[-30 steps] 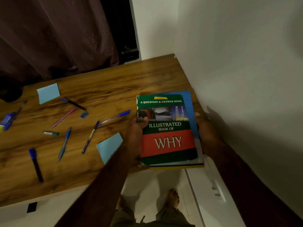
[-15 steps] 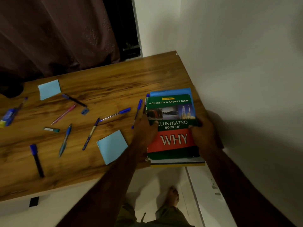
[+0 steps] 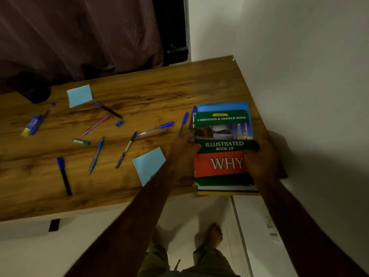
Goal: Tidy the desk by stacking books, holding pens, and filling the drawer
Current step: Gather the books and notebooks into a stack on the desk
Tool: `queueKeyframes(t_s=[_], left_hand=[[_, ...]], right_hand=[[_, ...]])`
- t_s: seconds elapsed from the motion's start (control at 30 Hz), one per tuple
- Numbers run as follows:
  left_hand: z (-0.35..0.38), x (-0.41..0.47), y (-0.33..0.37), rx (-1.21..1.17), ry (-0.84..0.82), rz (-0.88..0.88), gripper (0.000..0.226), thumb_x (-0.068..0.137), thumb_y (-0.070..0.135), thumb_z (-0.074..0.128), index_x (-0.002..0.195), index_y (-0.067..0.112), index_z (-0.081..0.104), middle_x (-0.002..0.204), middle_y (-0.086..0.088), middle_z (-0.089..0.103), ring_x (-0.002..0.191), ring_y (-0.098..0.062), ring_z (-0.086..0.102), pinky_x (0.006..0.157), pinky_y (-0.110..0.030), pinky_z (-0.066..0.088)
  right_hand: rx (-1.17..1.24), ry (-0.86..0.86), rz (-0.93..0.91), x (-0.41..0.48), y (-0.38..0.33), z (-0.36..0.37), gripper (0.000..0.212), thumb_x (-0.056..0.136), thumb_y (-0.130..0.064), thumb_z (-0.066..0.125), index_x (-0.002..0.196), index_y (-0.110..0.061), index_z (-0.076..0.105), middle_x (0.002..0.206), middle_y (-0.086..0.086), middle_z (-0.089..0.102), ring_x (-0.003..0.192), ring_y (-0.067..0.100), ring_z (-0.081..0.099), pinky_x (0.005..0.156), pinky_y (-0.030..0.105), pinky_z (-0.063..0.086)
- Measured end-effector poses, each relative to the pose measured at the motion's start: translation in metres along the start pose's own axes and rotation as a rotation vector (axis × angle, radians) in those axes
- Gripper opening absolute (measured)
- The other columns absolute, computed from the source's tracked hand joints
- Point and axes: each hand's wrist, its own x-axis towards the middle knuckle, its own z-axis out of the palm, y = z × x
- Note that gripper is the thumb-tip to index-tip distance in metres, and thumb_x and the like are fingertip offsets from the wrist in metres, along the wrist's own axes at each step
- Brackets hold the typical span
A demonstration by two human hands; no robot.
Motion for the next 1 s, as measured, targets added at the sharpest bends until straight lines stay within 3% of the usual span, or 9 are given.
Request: queueKeyframes(t_s=[0.13, 0.27, 0.4, 0.47, 0.57, 0.67, 0.8, 0.9, 1.0], left_hand=[[-0.009, -0.014, -0.004, -0.052, -0.046, 0.001, 0.018, 0.096, 0.005, 0.056, 0.107, 0.019, 0.062, 0.101, -0.001, 0.069, 0.088, -0.013, 0.069, 0.075, -0.031, 0.059], [-0.022, -0.031, -0.013, 0.138, -0.064, 0.075, 0.022, 0.096, 0.015, 0.060, 0.119, 0.013, 0.061, 0.108, 0.001, 0.067, 0.094, -0.006, 0.062, 0.065, -0.015, 0.048], [-0.042, -0.055, -0.028, 0.436, -0.084, 0.225, 0.018, 0.100, 0.018, 0.049, 0.110, 0.017, 0.063, 0.103, 0.003, 0.064, 0.085, -0.004, 0.057, 0.070, -0.019, 0.046], [-0.054, -0.066, -0.048, 0.502, -0.082, 0.297, 0.017, 0.098, 0.018, 0.052, 0.109, 0.019, 0.065, 0.105, 0.003, 0.065, 0.091, -0.008, 0.059, 0.077, -0.023, 0.049], [-0.071, -0.083, -0.086, 0.466, -0.103, 0.354, 0.016, 0.090, 0.013, 0.060, 0.101, 0.020, 0.069, 0.096, 0.004, 0.071, 0.088, -0.008, 0.063, 0.075, -0.018, 0.048], [-0.080, -0.097, -0.128, 0.491, -0.090, 0.403, 0.020, 0.089, 0.012, 0.057, 0.104, 0.013, 0.070, 0.104, -0.001, 0.070, 0.098, -0.014, 0.063, 0.086, -0.027, 0.049], [-0.083, -0.109, -0.163, 0.397, -0.079, 0.186, 0.017, 0.092, 0.011, 0.056, 0.101, 0.015, 0.070, 0.104, -0.001, 0.070, 0.099, -0.015, 0.063, 0.088, -0.030, 0.050], [-0.088, -0.106, -0.171, -0.261, -0.080, -0.315, 0.007, 0.094, 0.013, 0.058, 0.099, 0.012, 0.064, 0.104, -0.012, 0.070, 0.098, -0.030, 0.066, 0.088, -0.043, 0.052], [-0.095, -0.088, -0.194, -0.685, -0.015, -0.463, 0.012, 0.095, 0.008, 0.048, 0.099, 0.007, 0.059, 0.104, -0.015, 0.065, 0.097, -0.032, 0.063, 0.082, -0.042, 0.052]], right_hand=[[-0.004, 0.022, -0.037, -0.013, -0.006, 0.001, 0.017, 0.095, -0.026, 0.062, 0.112, -0.026, 0.059, 0.102, -0.003, 0.067, 0.088, 0.016, 0.067, 0.072, 0.036, 0.058], [-0.158, 0.085, -0.195, -0.036, -0.013, 0.007, 0.011, 0.093, -0.025, 0.060, 0.104, -0.026, 0.061, 0.100, -0.004, 0.066, 0.092, 0.017, 0.066, 0.079, 0.039, 0.058], [-0.106, 0.127, -0.227, -0.073, -0.017, 0.016, 0.038, 0.078, -0.026, 0.057, 0.115, -0.029, 0.062, 0.115, 0.001, 0.063, 0.106, 0.023, 0.063, 0.088, 0.047, 0.057], [-0.027, 0.151, -0.305, -0.100, -0.020, 0.027, 0.024, 0.084, -0.031, 0.053, 0.103, -0.026, 0.065, 0.106, -0.001, 0.067, 0.099, 0.020, 0.065, 0.084, 0.045, 0.058], [0.102, 0.120, -0.466, -0.146, -0.018, 0.048, 0.012, 0.083, -0.013, 0.059, 0.086, -0.018, 0.069, 0.089, -0.004, 0.070, 0.086, 0.015, 0.066, 0.083, 0.038, 0.056], [-0.066, 0.004, -0.499, -0.185, 0.004, 0.070, 0.018, 0.080, -0.006, 0.062, 0.090, -0.018, 0.072, 0.092, -0.009, 0.070, 0.084, 0.012, 0.066, 0.080, 0.034, 0.056], [-0.134, -0.195, -0.287, -0.207, 0.024, 0.089, 0.014, 0.089, -0.012, 0.068, 0.097, -0.023, 0.073, 0.099, -0.005, 0.074, 0.089, 0.013, 0.068, 0.084, 0.036, 0.056], [0.400, -0.454, 0.415, -0.204, 0.025, 0.097, 0.012, 0.096, -0.018, 0.060, 0.105, -0.016, 0.068, 0.109, 0.006, 0.073, 0.099, 0.023, 0.067, 0.084, 0.040, 0.053], [0.719, -0.485, 0.723, -0.187, 0.048, 0.108, 0.024, 0.099, -0.014, 0.053, 0.121, -0.008, 0.057, 0.122, 0.012, 0.068, 0.114, 0.033, 0.063, 0.084, 0.043, 0.050]])
